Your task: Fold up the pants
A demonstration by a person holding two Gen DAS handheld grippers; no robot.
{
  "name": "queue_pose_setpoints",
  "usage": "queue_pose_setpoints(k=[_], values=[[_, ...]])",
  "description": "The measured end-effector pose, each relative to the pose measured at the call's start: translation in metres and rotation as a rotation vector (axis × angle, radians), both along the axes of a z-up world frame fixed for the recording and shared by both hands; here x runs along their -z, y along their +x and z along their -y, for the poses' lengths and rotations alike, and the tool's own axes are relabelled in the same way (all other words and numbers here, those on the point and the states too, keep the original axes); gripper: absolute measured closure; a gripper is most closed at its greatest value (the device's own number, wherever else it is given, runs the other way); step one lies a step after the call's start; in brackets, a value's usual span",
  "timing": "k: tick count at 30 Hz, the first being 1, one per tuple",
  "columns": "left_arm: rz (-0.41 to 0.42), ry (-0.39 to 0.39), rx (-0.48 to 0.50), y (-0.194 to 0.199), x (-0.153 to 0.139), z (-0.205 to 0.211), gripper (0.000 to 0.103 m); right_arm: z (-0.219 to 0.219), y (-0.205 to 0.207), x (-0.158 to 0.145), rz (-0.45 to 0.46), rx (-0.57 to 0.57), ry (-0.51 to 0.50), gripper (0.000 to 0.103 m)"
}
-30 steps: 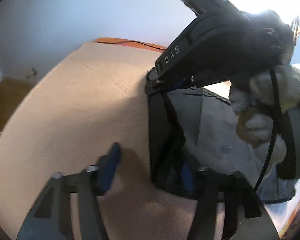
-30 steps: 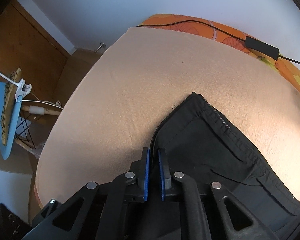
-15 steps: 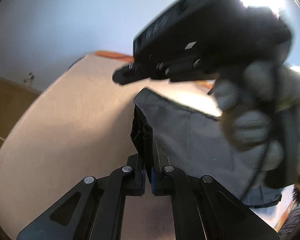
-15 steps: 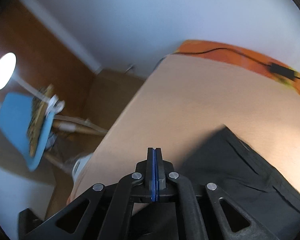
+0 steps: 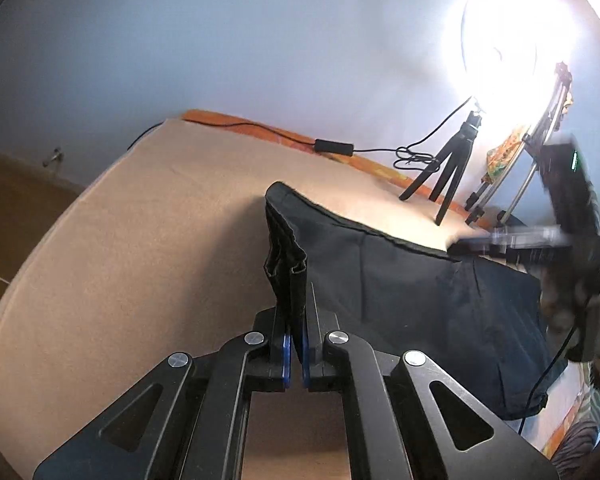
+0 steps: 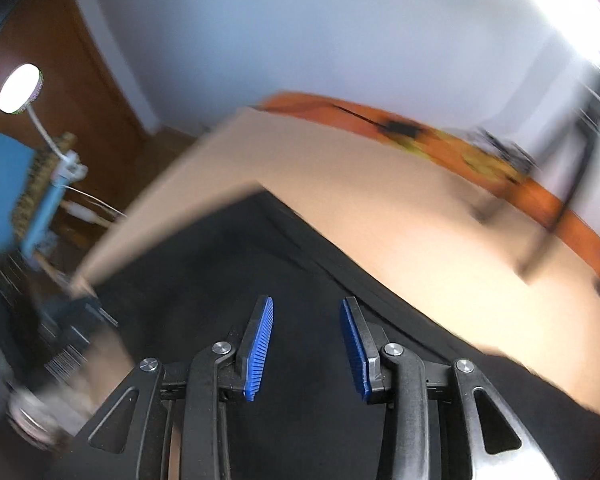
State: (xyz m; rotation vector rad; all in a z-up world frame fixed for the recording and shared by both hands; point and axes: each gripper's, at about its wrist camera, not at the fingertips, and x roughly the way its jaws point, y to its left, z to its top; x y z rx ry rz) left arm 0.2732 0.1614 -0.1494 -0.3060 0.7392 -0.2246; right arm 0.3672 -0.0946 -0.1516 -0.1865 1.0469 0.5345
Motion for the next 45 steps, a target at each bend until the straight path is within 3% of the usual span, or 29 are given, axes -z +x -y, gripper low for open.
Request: queue_pose_setpoints(k=[4,9,11,14,19,20,24,28,38,42,45], values=[[0.007,-0.003,-0.005,0.001,-0.008,0.006,0.101,0.037,0.011,0.027,-0.053,0.099,0.006,0.065],[0.045,-0.001,0.021,-0.005,-0.031,0.019,0.101,0.024,0.022,0.049,-0.052,0.117,-0.009,0.066],[0.067,0.009,0.051,-0.008,-0.044,0.033,0.101,0.023,0.024,0.047,-0.055,0.113,-0.010,0.066],[0.107,0.041,0.119,-0.014,-0.065,0.063,0.101,0.037,0.018,0.032,-0.077,0.130,0.089,0.067],[0.152,0.104,0.275,-0.027,-0.083,0.130,0.101,0.084,-0.009,0.004,-0.090,0.158,0.249,0.061],[0.152,0.110,0.304,-0.029,-0.084,0.142,0.101,0.098,-0.013,-0.002,-0.095,0.165,0.293,0.059],[0.118,0.148,0.447,-0.035,-0.067,0.199,0.101,0.143,-0.025,-0.019,-0.084,0.211,0.415,0.035],[0.066,0.206,0.565,-0.043,-0.040,0.245,0.101,0.171,-0.021,-0.013,-0.127,0.214,0.513,0.034],[-0.001,0.200,0.608,-0.039,-0.017,0.282,0.101,0.204,-0.015,0.024,-0.286,0.273,0.685,0.034],[-0.001,0.167,0.588,-0.038,-0.023,0.278,0.101,0.210,-0.020,0.029,-0.278,0.318,0.580,0.034],[0.005,0.111,0.571,-0.037,-0.026,0.272,0.101,0.210,-0.024,0.030,-0.295,0.316,0.569,0.034]])
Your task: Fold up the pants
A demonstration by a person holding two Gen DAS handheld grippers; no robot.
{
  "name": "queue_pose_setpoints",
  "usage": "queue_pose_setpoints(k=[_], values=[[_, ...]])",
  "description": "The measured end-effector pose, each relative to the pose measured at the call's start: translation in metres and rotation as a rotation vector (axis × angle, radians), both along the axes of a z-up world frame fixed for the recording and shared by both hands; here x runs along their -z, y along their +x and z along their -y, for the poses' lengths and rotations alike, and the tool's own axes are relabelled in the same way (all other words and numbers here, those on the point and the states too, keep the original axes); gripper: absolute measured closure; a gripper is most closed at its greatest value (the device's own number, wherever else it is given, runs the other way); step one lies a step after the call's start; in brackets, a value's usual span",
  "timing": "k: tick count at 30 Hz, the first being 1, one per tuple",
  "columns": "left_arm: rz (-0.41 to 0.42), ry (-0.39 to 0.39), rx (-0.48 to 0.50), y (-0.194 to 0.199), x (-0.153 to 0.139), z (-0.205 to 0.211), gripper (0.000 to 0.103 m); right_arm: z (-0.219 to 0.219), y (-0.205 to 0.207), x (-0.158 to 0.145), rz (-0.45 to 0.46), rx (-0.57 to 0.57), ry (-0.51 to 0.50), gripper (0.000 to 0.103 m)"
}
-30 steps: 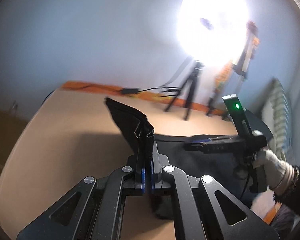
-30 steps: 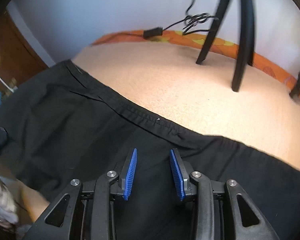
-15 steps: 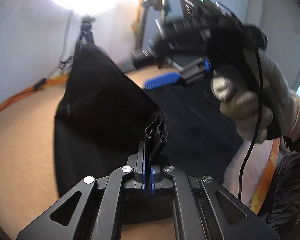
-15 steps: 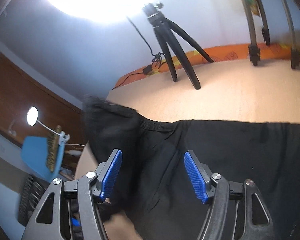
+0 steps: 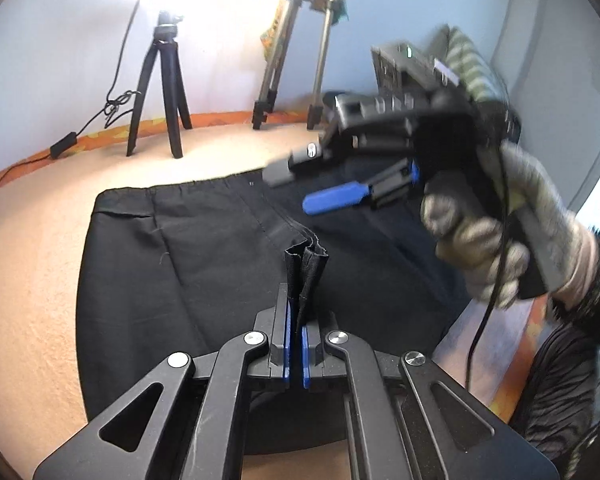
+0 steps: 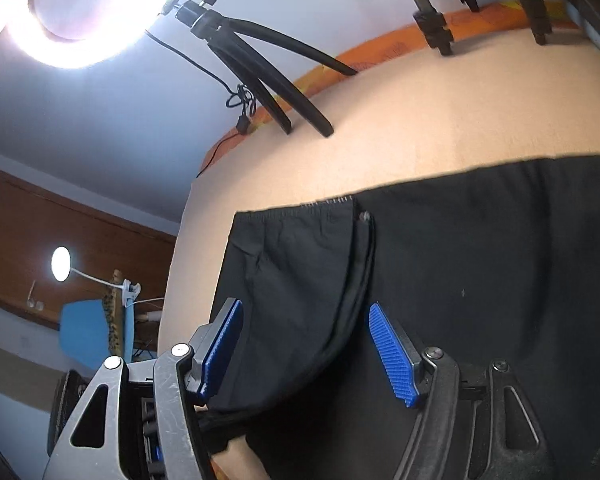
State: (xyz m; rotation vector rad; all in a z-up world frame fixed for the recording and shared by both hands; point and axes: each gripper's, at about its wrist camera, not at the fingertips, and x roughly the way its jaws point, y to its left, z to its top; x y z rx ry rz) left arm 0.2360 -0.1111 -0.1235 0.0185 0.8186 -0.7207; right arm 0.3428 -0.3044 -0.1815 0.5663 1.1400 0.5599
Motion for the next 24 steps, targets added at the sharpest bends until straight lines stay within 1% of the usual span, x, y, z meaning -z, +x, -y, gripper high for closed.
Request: queue_pose_setpoints(k=[4,6,8,9,10,11,14,17,21,24], values=[[0.011,-0.009,0.012,-0.006,-0.006,0.002,0.101,-0.011,0.012,0.006,-0.012,-0.004,-0.005,0.034],[0.009,-0.003,0.023,-0.009,-0.008,0.005,0.101,-0.018,0.019,0.009,-0.012,0.000,-0.026,0.045],[0.006,0.004,0.030,-0.009,-0.008,0.005,0.101,-0.024,0.023,0.008,-0.003,-0.003,-0.059,0.076],[0.002,0.007,0.034,-0.009,-0.009,0.007,0.101,-0.026,0.022,0.005,0.010,-0.007,-0.080,0.084],[-0.001,0.010,0.041,-0.008,-0.009,0.009,0.101,-0.028,0.021,0.001,0.034,-0.010,-0.106,0.087],[0.000,0.014,0.050,-0.009,-0.009,0.012,0.101,-0.029,0.020,-0.003,0.056,-0.017,-0.125,0.094],[0.003,0.022,0.092,-0.010,-0.012,0.027,0.101,-0.025,0.013,-0.021,0.124,-0.023,-0.193,0.099],[0.012,0.020,0.142,-0.013,-0.016,0.049,0.101,-0.014,0.008,-0.037,0.171,-0.021,-0.258,0.100],[0.021,0.012,0.213,-0.015,-0.022,0.086,0.101,0.017,0.000,-0.053,0.211,-0.008,-0.347,0.100],[0.035,0.014,0.264,-0.018,-0.022,0.116,0.101,0.044,-0.004,-0.058,0.207,0.020,-0.379,0.100]])
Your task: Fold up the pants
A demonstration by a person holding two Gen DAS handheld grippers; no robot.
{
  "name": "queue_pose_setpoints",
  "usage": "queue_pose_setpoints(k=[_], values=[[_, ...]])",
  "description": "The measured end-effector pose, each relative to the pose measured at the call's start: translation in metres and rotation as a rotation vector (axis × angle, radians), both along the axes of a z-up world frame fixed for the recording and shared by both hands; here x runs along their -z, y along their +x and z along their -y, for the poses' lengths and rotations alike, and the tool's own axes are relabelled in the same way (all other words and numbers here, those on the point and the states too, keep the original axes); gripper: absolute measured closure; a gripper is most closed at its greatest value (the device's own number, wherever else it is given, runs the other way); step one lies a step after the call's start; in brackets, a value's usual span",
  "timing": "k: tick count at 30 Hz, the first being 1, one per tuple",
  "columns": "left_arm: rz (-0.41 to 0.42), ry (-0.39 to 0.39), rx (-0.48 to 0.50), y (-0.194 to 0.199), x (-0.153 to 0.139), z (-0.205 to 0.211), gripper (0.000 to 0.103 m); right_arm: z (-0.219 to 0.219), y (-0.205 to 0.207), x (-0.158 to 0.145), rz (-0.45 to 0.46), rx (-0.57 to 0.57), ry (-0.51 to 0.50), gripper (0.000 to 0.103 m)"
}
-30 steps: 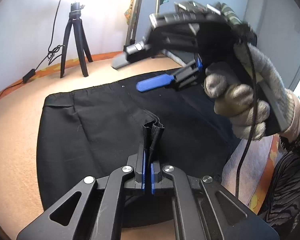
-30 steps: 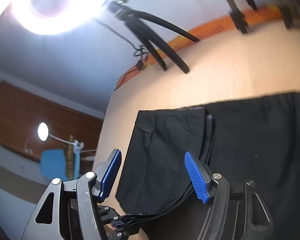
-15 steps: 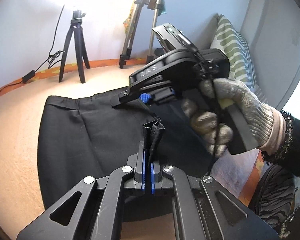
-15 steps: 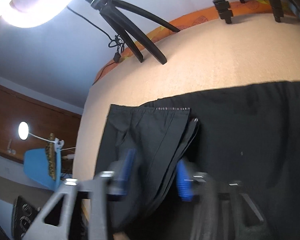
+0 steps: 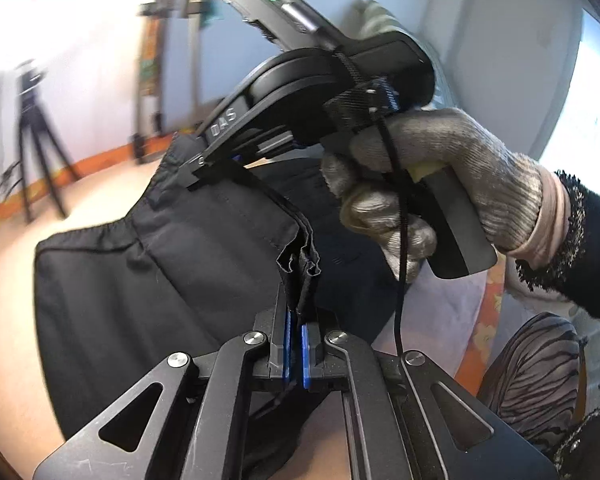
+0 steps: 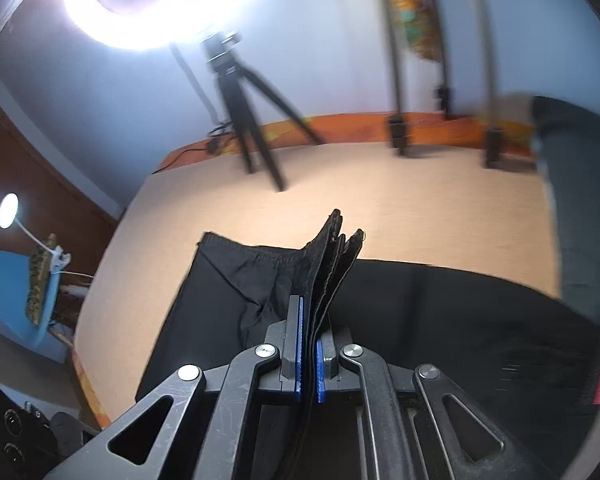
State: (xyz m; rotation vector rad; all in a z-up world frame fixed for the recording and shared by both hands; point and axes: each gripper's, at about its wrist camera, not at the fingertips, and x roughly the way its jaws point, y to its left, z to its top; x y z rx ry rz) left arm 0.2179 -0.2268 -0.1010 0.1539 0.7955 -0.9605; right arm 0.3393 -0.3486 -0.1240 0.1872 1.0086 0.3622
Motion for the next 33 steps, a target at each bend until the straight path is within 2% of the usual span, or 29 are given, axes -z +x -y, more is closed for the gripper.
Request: queue_pose_setpoints(k=[6,11,13,15,18,19,21,24,28,30,33], values=[[-0.012,0.017,0.067,-0.004,0.013,0.050,0.101,0.052,-0.003,0.012,-0.025,0.070,-0.021,0.101],[-0.051,0.046,0.094,-0.003,0.024,0.069,0.100,0.069,0.001,0.020,-0.036,0.082,-0.043,0.101],[-0.063,0.073,0.112,-0.004,0.024,0.066,0.088,0.074,0.003,0.024,-0.040,0.088,-0.043,0.101],[-0.055,0.088,0.111,-0.009,0.019,0.055,0.081,0.078,0.005,0.028,-0.042,0.092,-0.037,0.101],[-0.034,0.080,0.059,-0.013,0.011,0.032,0.069,0.083,0.004,0.031,-0.042,0.097,-0.030,0.101],[-0.030,0.072,0.015,-0.010,0.006,0.015,0.063,0.084,0.003,0.032,-0.043,0.098,-0.027,0.101],[-0.018,0.059,-0.065,-0.004,0.000,-0.016,0.059,0.086,-0.001,0.031,-0.041,0.089,-0.033,0.102],[-0.001,0.081,-0.197,0.008,0.001,-0.062,0.058,0.097,-0.007,0.029,-0.037,0.097,-0.058,0.102],[-0.067,0.104,-0.361,0.028,0.021,-0.112,0.058,0.113,-0.010,0.034,-0.054,0.142,-0.052,0.102],[-0.101,0.113,-0.389,0.032,0.032,-0.120,0.058,0.114,-0.010,0.039,-0.064,0.152,-0.085,0.102],[-0.092,0.149,-0.376,0.031,0.043,-0.112,0.058,0.112,-0.010,0.042,-0.065,0.157,-0.124,0.102]])
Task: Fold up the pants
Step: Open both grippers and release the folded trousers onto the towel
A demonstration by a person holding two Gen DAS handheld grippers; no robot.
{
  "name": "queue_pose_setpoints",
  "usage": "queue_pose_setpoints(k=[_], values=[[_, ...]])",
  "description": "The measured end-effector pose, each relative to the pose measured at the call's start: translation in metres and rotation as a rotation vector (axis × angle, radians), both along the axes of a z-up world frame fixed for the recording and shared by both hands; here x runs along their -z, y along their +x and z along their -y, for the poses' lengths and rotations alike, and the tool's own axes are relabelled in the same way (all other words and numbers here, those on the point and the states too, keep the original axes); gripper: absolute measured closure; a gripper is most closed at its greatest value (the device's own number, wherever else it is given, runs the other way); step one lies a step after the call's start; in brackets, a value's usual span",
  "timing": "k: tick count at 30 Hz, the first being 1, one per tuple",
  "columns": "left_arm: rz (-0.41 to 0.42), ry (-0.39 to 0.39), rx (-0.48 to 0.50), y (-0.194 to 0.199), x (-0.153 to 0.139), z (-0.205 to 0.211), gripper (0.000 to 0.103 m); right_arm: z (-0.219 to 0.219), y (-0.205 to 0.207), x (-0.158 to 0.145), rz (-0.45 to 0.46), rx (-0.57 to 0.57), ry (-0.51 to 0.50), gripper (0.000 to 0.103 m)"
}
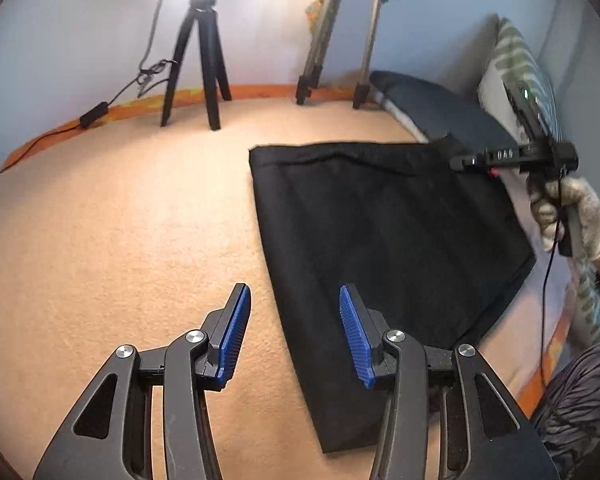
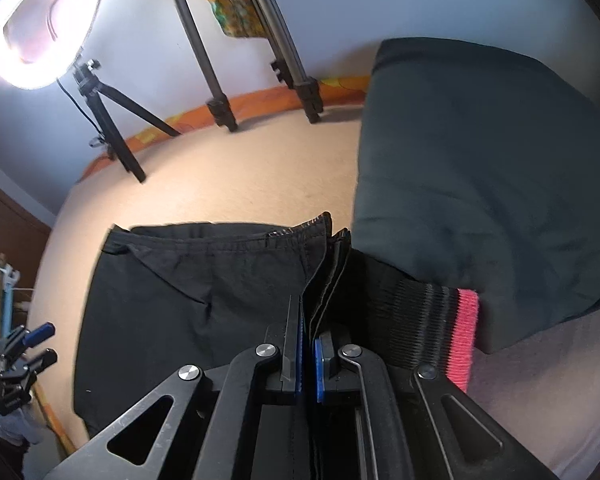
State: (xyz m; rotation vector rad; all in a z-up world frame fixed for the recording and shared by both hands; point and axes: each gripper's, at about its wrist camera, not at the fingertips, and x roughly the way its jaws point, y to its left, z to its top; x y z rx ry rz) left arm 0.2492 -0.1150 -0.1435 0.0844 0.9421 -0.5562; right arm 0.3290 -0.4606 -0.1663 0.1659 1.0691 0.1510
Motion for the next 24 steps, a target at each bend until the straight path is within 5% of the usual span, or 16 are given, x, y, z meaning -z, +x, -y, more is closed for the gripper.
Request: queue_pose_setpoints(k=[2,5,14,16,24], values=[[0.001,0.034,0.012,-0.002,0.007,0.009,0.058,-0.001,-0.001,-0.002,0.007,-0.006,-0.010,0.099],[0.005,0.056,0.030,-0.007,0.014,0.017,0.058,0.009,-0.010,-0.020,0.040,0.034,0.006,0.068],[-0.040,0.030,-0.003,-0.010,0.031,0.010,0.058,0.008,-0.050,-0.083,0.192,0.020,0.070,0.058],[-0.054,0.016,-0.010,-0.013,0.034,0.006,0.058,-0.012,-0.049,-0.085,0.196,-0.029,0.075,0.051],[-0.097,-0.091,-0.023,-0.015,0.035,-0.003,0.058,-0.120,-0.017,-0.062,0.108,-0.222,0.095,0.051]])
